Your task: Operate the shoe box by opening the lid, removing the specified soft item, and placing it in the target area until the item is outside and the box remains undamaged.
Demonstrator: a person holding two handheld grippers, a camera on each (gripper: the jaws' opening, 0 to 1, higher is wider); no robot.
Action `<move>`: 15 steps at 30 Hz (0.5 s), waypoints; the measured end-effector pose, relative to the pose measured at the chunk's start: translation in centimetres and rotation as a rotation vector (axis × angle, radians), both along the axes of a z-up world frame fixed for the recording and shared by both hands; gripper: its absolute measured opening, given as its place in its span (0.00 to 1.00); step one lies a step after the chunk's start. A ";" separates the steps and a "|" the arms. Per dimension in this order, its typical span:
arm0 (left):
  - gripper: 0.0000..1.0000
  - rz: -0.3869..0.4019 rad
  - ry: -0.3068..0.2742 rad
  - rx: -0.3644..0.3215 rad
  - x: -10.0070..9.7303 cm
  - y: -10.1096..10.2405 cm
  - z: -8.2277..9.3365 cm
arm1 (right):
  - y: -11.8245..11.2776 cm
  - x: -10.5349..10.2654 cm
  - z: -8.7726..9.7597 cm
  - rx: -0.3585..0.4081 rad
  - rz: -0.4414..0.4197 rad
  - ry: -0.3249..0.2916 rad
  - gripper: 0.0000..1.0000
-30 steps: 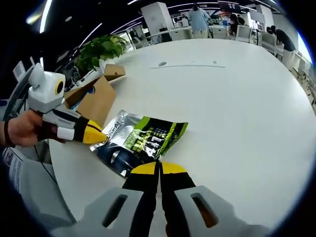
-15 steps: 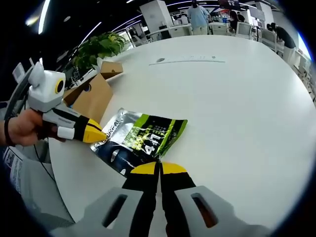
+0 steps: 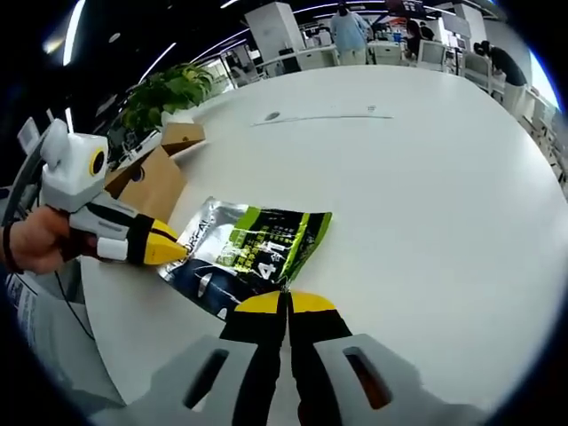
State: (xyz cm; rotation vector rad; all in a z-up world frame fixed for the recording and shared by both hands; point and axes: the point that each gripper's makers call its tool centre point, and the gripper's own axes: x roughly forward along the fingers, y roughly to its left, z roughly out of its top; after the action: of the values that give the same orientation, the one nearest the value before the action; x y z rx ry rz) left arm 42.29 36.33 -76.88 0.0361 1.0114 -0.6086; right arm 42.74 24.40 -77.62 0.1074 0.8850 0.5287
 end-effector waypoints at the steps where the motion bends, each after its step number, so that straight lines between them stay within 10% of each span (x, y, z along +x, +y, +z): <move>1: 0.02 0.005 -0.001 0.004 0.3 0.1 -0.1 | 0.0 0.3 -0.1 -0.002 0.001 -0.001 0.00; 15: 0.08 0.202 -0.022 0.045 2.7 1.2 -0.7 | 1.2 1.9 -0.3 0.016 -0.002 -0.002 0.00</move>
State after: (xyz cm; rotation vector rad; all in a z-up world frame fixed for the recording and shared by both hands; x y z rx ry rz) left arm 44.98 37.52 -77.63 -0.0201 0.9934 -0.4005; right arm 44.66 25.57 -77.92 0.1222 0.8783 0.5343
